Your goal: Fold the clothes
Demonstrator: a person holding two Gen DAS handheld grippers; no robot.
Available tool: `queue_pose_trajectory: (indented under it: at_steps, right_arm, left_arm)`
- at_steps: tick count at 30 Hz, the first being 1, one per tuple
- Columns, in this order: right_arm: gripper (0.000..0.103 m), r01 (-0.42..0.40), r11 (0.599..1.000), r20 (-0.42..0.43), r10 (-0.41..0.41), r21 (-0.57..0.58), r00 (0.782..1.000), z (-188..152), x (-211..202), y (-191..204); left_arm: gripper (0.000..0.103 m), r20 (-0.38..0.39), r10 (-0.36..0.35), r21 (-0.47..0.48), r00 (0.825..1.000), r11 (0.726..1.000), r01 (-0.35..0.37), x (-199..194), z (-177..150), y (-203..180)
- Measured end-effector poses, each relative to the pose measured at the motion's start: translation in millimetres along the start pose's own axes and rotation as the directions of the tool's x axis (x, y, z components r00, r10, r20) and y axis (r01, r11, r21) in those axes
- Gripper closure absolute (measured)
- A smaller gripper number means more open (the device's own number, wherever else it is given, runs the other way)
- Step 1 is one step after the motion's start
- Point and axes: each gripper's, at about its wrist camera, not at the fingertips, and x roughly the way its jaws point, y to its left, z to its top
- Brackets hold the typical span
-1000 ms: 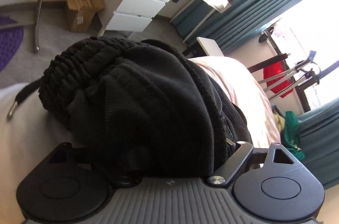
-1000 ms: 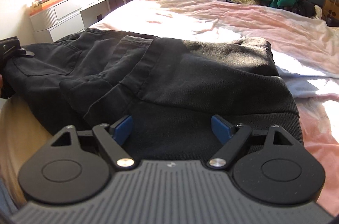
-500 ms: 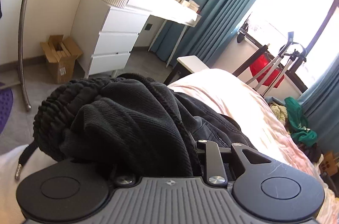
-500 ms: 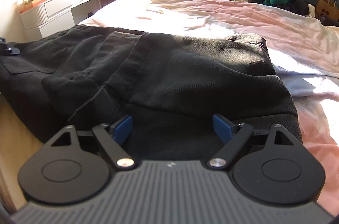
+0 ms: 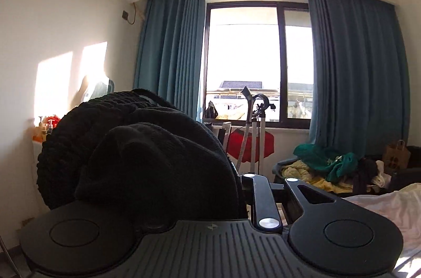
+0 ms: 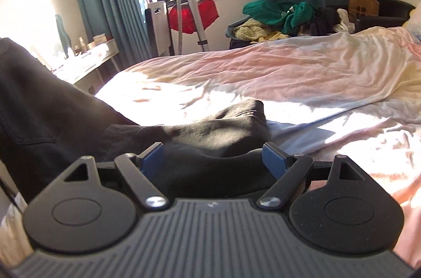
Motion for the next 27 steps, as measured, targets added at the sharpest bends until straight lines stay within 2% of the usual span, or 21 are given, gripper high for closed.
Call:
queue_pose_trajectory:
  at_steps: [3,5,10,12,15,17,19,20,21,22,24,25,27]
  right_arm:
    - [0.02,0.032,0.987,0.035,-0.038,0.159,0.999,11.8,-10.0,-42.1]
    - [0.02,0.038,0.963,0.067,-0.058,0.267,0.996,16.5,-16.8,-69.8]
    - [0.018,0.064,0.88,0.125,-0.139,0.471,0.982,18.4,-26.4,-130.0]
    - [0.018,0.062,0.851,0.131,-0.152,0.522,0.98,15.8,-25.6,-146.0]
    - [0.018,0.035,0.818,0.133,-0.135,0.575,0.982,11.2,-19.8,-161.4]
    - [0.018,0.003,0.8,0.139,-0.108,0.6,0.984,7.4,-16.8,-167.9]
    - [0.018,-0.033,0.795,0.143,-0.068,0.605,0.987,6.3,-13.9,-170.6]
    - [0.018,-0.049,0.794,0.146,-0.05,0.606,0.988,6.1,-12.6,-170.8]
    - [0.018,-0.064,0.792,0.149,-0.034,0.607,0.988,6.0,-10.7,-170.6]
    - [0.018,-0.081,0.789,0.15,-0.015,0.609,0.989,6.0,-8.7,-170.2]
    - [0.018,-0.118,0.783,0.14,0.04,0.611,0.989,7.0,-2.6,-167.3]
    - [0.018,-0.123,0.789,0.127,0.057,0.602,0.99,7.5,0.6,-163.4]
    - [0.018,-0.104,0.808,0.094,0.06,0.581,0.994,8.0,5.3,-155.2]
  left_arm:
    - [0.082,0.041,-0.08,0.074,0.996,0.994,0.077,-9.6,-4.5,-75.8]
    - [0.083,0.045,-0.131,0.124,0.99,0.984,0.125,-14.6,-16.1,-123.9]
    - [0.083,-0.04,-0.237,0.248,0.971,0.939,0.239,8.4,-88.5,-223.2]
    - [0.083,-0.122,-0.273,0.309,0.954,0.903,0.298,21.5,-133.3,-253.6]
    - [0.082,-0.252,-0.32,0.376,0.913,0.837,0.397,33.3,-190.8,-289.6]
    - [0.081,-0.295,-0.325,0.415,0.898,0.803,0.427,33.0,-219.9,-305.1]
    - [0.073,-0.287,-0.321,0.453,0.902,0.785,0.423,30.9,-235.8,-310.6]
    - [0.073,-0.281,-0.321,0.471,0.904,0.775,0.422,29.9,-240.4,-312.7]
    - [0.064,-0.28,-0.323,0.487,0.904,0.763,0.424,29.1,-243.8,-314.1]
    - [0.047,-0.293,-0.335,0.487,0.895,0.753,0.442,25.8,-246.9,-311.8]
    - [0.026,-0.327,-0.362,0.477,0.873,0.734,0.483,16.8,-251.2,-305.7]
    - [0.02,-0.334,-0.365,0.487,0.869,0.722,0.491,9.1,-250.1,-296.1]
    - [0.019,-0.341,-0.365,0.517,0.866,0.697,0.497,-10.2,-246.2,-268.0]
